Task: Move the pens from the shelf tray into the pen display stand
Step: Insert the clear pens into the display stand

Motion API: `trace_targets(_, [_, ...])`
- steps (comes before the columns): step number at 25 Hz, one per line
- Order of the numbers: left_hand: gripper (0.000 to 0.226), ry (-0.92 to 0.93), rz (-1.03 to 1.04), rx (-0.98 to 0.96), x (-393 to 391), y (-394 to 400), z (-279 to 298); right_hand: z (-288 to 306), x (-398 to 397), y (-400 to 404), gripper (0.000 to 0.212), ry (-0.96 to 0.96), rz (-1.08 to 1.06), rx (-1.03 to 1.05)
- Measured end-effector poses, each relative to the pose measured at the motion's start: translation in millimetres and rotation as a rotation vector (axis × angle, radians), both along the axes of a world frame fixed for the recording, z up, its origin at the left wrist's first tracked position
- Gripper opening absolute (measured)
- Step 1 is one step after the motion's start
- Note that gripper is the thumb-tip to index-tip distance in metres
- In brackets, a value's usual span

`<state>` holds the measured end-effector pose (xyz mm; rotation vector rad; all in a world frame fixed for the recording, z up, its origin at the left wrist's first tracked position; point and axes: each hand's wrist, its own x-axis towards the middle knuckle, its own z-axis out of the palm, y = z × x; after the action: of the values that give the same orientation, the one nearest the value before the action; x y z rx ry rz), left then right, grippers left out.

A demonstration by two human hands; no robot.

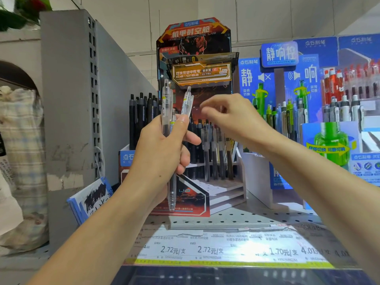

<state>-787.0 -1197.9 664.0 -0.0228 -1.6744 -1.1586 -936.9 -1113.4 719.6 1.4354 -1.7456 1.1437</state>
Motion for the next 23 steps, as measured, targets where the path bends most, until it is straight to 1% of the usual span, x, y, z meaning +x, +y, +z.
trace_targets(1, [0.017,-0.005,-0.02,0.006,-1,2,0,2,3,3,0.024,-0.194,0.232,-0.034])
trace_targets(2, [0.017,-0.011,-0.042,0.012,-2,3,1,4,6,7,0.026,-0.373,0.452,-0.023])
trace_targets(3, [0.016,-0.018,-0.061,0.014,-3,6,1,6,8,10,0.028,-0.468,0.602,0.015])
trace_targets(4, [0.016,-0.027,-0.075,0.011,-5,8,1,7,8,12,0.027,-0.49,0.67,0.056])
trace_targets(6, [0.015,-0.041,-0.087,0.001,-9,11,1,7,9,13,0.025,-0.482,0.707,0.106])
trace_targets(9, [0.015,-0.052,-0.094,-0.002,-11,12,0,11,9,17,0.022,-0.57,0.735,0.061])
trace_targets(11, [0.016,-0.058,-0.082,0.009,-9,9,-1,16,5,23,0.021,-0.597,0.682,-0.051])
trace_targets(14, [0.016,-0.069,0.012,-0.037,-4,2,-3,21,-4,30,0.022,-0.544,0.511,-0.172])
trace_targets(16, [0.016,-0.057,0.057,-0.072,-3,-1,-4,17,-8,29,0.024,-0.499,0.405,-0.166])
trace_targets(19, [0.017,-0.028,0.095,-0.073,-3,-1,-5,8,-9,23,0.02,-0.362,0.221,-0.085])
trace_targets(21, [0.018,-0.023,0.102,-0.051,-5,1,-4,3,-9,18,0.02,-0.295,0.153,-0.04])
trace_targets(23, [0.012,-0.019,0.111,-0.056,-6,2,-3,-1,-10,14,0.021,-0.247,0.103,-0.006])
